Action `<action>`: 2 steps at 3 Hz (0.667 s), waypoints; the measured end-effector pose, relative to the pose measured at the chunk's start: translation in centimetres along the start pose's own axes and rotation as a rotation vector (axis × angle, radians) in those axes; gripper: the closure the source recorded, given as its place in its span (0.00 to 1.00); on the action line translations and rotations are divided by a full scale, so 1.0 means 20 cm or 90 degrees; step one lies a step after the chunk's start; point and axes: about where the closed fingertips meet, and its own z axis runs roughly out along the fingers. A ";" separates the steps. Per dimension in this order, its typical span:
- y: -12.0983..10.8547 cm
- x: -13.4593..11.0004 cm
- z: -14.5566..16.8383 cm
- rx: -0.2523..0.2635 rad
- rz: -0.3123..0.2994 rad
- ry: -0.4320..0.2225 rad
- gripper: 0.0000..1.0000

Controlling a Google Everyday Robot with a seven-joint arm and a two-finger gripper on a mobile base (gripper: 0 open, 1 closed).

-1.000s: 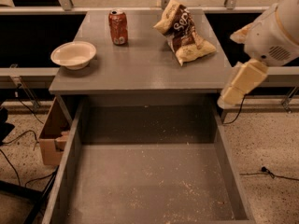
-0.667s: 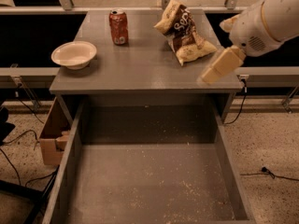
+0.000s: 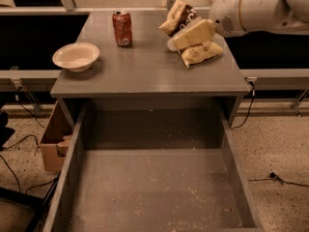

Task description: Place coke can into top drawer

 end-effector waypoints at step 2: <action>-0.07 -0.12 0.15 0.036 0.011 -0.059 0.00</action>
Offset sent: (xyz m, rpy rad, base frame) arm 0.0266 0.0214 0.0108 0.0691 -0.0587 -0.0180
